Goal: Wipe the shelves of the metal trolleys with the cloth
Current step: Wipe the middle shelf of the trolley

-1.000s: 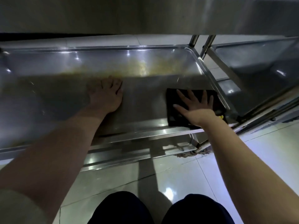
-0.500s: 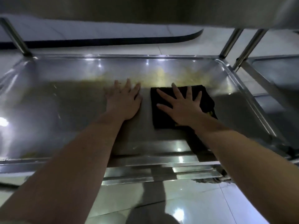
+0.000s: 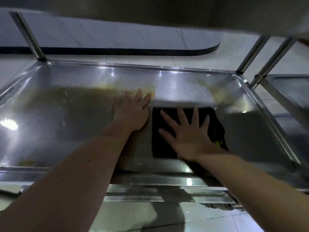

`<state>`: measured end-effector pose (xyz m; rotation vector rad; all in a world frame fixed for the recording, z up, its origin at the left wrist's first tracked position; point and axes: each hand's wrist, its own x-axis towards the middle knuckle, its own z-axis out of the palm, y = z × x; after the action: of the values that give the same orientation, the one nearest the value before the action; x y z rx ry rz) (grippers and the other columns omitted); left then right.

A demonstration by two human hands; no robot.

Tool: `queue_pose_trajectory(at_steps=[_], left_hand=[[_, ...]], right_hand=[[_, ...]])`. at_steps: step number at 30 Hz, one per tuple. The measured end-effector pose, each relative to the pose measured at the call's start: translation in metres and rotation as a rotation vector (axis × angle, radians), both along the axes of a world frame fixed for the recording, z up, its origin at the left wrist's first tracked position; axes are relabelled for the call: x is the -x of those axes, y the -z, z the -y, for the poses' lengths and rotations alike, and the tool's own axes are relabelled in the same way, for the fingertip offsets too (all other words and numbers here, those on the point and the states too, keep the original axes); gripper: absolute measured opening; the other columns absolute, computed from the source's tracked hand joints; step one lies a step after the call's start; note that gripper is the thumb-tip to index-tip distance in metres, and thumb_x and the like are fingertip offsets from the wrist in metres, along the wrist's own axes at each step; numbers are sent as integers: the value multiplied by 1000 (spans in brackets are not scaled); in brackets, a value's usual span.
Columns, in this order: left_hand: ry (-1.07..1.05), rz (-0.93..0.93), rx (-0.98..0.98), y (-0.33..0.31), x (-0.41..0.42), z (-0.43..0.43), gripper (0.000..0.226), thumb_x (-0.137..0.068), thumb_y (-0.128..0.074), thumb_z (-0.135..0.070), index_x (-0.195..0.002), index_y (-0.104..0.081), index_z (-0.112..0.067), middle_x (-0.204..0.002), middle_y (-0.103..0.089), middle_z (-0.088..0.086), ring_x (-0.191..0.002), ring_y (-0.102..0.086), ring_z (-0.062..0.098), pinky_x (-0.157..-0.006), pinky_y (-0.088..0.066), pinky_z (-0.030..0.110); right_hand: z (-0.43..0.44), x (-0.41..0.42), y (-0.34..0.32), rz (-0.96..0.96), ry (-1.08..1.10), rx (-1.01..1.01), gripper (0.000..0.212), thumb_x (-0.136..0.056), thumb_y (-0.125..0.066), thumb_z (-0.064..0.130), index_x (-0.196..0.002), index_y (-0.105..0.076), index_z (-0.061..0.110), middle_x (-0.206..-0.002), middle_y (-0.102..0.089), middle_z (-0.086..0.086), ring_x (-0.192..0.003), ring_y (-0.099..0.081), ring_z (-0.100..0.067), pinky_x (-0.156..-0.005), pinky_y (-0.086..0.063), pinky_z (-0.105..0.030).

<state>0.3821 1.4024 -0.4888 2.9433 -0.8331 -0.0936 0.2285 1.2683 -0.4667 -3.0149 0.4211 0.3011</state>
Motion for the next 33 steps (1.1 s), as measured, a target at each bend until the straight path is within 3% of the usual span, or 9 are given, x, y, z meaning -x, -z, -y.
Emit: queue_pose_trajectory(at_steps=[2, 4, 8, 14, 17, 22, 26, 33], left_hand=[[-5, 0, 6, 0, 1, 0, 52, -104, -14, -48, -153, 0, -48, -164, 10, -12, -151, 10, 30, -112, 7, 67], [-8, -5, 3, -1, 4, -1, 52, -103, -13, -49, -153, 0, -49, -164, 10, -12, -151, 11, 30, -112, 7, 65], [-14, -4, -15, -3, 7, 0, 53, -101, -10, -56, -153, 2, -50, -165, 10, -11, -151, 10, 30, -113, 7, 65], [-22, 20, -39, -3, 4, -2, 58, -101, -11, -57, -156, -1, -40, -165, 9, -8, -151, 9, 29, -111, 5, 67], [-15, -8, -16, -4, 5, -2, 57, -102, -11, -56, -156, 1, -41, -165, 11, -9, -151, 10, 29, -111, 5, 68], [-8, -49, 19, -4, 3, -2, 55, -102, -15, -57, -153, 2, -48, -164, 11, -13, -151, 13, 29, -114, 4, 67], [-9, -38, 23, -2, 2, -3, 55, -101, -15, -59, -152, 1, -50, -164, 11, -13, -151, 13, 29, -112, 7, 69], [-24, -19, 11, -4, 8, -2, 57, -99, -10, -62, -153, 1, -49, -165, 9, -11, -151, 12, 28, -113, 10, 64]], right_hand=[[-16, 44, -3, -32, -51, -41, 67, -76, 4, 83, -137, 25, 65, -159, 29, 8, -142, 30, -43, -109, 19, -67], [-7, 41, -4, -44, -47, -39, 63, -81, -7, 81, -135, 23, 68, -159, 30, 10, -142, 31, -42, -109, 20, -67], [42, -65, 1, -32, 10, 94, 67, -89, -20, 69, -147, 11, 58, -163, 19, -3, -142, 17, -55, -105, 5, -79], [48, -171, 4, 46, 286, -19, 64, -90, -14, 78, -149, 1, 57, -165, 8, -2, -143, 14, -53, -103, 10, -78], [46, -145, 3, 45, 201, 5, 64, -91, -13, 77, -149, 3, 56, -165, 8, 0, -144, 13, -51, -105, 8, -77], [24, -33, 1, 17, 65, 42, 61, -91, -11, 73, -144, 16, 59, -163, 18, 6, -145, 15, -47, -110, 5, -74], [-13, 30, 0, -35, 1, 28, 61, -89, -8, 75, -140, 22, 62, -161, 26, 8, -143, 26, -45, -109, 14, -70], [49, -98, 3, 22, 68, 61, 64, -92, -18, 73, -148, 8, 56, -164, 14, 1, -144, 13, -52, -106, 5, -77]])
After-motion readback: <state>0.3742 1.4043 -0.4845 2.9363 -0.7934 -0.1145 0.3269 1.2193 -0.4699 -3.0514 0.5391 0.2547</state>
